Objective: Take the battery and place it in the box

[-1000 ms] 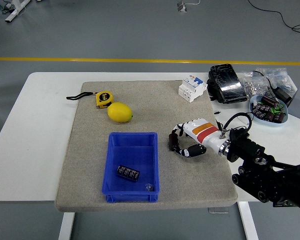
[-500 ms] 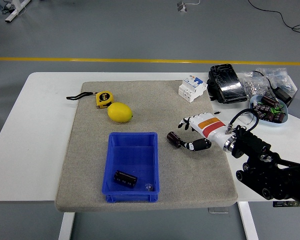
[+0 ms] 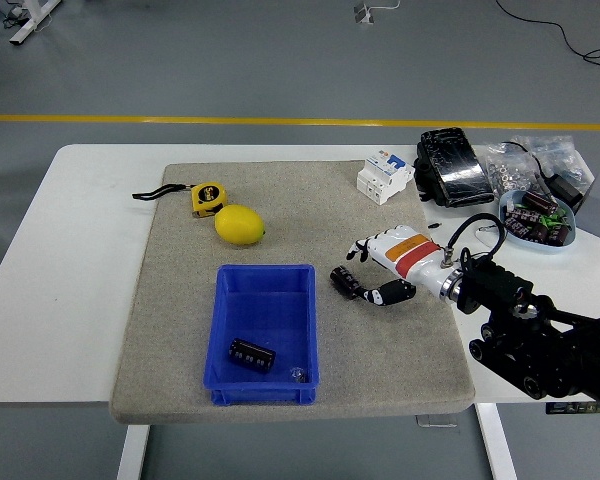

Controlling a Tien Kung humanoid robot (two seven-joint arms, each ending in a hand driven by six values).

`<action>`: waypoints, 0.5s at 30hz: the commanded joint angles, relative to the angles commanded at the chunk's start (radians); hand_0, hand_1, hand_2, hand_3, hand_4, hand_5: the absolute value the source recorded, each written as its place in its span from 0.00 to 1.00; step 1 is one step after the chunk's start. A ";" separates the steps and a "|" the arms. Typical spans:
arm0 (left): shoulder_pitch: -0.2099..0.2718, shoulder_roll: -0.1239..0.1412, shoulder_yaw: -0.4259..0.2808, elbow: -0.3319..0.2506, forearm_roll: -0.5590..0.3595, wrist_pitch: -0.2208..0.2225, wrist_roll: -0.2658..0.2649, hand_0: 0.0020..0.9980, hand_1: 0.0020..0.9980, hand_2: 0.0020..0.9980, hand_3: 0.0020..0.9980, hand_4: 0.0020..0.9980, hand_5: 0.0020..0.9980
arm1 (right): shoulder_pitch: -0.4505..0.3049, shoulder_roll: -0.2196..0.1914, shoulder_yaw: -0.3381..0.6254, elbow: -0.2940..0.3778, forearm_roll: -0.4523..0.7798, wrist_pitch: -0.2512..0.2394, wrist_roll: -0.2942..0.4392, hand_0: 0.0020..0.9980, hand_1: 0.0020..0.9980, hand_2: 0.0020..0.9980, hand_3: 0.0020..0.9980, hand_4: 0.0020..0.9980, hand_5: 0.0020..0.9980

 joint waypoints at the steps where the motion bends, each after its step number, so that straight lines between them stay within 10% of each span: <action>1: -0.001 0.000 0.001 0.000 -0.001 0.000 0.000 0.56 0.57 0.64 0.58 0.63 0.60 | 0.005 0.001 -0.006 0.002 -0.013 0.005 -0.003 0.65 0.65 0.74 0.83 0.86 0.32; 15: -0.012 0.001 0.003 0.000 -0.001 0.001 -0.002 0.56 0.56 0.63 0.58 0.63 0.60 | 0.064 -0.004 -0.111 0.005 -0.115 0.011 -0.014 0.73 0.70 0.78 0.84 0.86 0.32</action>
